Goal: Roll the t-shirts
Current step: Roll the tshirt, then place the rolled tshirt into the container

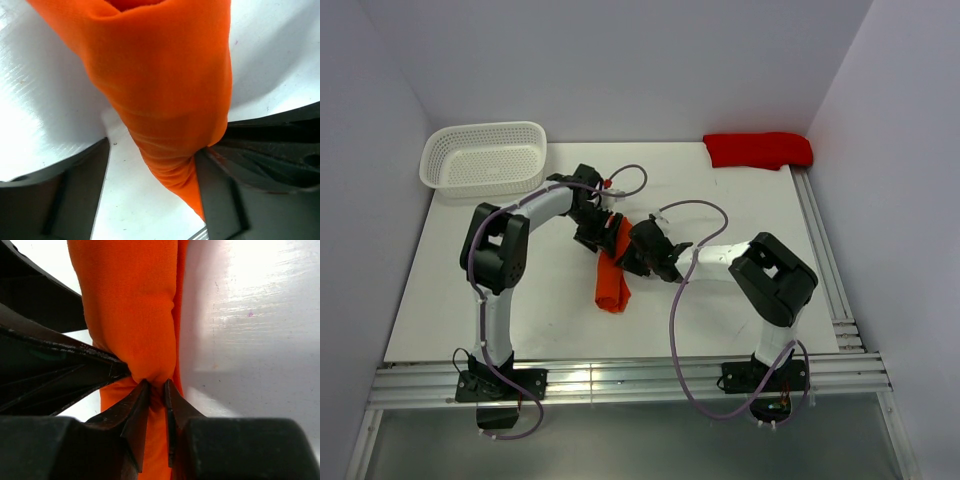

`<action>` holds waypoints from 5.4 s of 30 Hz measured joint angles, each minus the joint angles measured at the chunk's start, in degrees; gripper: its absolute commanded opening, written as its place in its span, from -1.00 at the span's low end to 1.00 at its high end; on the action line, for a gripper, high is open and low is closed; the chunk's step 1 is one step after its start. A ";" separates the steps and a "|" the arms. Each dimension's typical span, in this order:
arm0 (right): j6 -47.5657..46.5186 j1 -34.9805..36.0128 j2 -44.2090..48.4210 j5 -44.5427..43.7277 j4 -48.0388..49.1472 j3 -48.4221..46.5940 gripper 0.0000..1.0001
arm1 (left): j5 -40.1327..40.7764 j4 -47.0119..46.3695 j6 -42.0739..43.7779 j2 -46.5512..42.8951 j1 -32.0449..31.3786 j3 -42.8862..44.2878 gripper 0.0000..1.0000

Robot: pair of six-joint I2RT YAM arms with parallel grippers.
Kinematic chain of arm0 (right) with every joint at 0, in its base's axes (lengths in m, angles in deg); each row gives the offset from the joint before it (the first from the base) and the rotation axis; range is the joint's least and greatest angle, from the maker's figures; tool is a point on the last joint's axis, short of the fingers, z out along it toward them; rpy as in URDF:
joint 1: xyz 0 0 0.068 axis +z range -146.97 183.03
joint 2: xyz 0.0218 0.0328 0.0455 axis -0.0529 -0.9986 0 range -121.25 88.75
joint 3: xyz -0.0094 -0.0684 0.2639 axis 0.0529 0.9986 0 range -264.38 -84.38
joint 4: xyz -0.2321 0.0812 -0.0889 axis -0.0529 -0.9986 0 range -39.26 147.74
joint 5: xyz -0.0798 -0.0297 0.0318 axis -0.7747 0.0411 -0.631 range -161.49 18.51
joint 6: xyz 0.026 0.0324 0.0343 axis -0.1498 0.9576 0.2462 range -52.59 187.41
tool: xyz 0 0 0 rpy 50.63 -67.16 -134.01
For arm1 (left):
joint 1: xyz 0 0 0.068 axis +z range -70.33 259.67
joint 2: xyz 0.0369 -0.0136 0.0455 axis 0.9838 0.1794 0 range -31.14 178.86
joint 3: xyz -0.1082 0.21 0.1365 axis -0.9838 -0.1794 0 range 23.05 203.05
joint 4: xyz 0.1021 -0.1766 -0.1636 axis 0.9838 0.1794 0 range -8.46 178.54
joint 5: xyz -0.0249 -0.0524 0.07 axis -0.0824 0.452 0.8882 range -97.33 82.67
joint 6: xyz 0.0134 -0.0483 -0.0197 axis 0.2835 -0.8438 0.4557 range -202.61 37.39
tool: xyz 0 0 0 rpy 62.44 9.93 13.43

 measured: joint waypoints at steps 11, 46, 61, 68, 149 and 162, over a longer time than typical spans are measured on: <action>0.85 0.00 0.00 -0.37 -1.14 -0.46 -0.72 | -10.05 -2.91 1.33 -0.63 4.17 -3.15 0.65; 1.01 -1.07 7.21 -2.80 -7.63 2.36 0.09 | -23.82 -11.50 -10.21 2.84 5.16 -8.20 -0.99; -1.57 -1.79 30.88 -11.32 -21.79 1.99 0.15 | -15.39 -11.52 -9.68 2.23 12.52 18.03 -1.00; -1.68 -1.97 31.12 -11.80 -23.80 2.27 0.14 | -17.29 -16.31 -17.05 2.27 20.52 31.43 -0.99; -3.13 -2.99 12.72 -7.06 -27.52 -3.02 0.09 | 11.19 -58.49 -71.65 31.26 39.50 32.54 -0.92; -3.28 -3.02 11.93 -6.80 -27.89 -3.15 0.09 | 14.32 -53.24 -72.52 31.26 39.50 33.42 0.16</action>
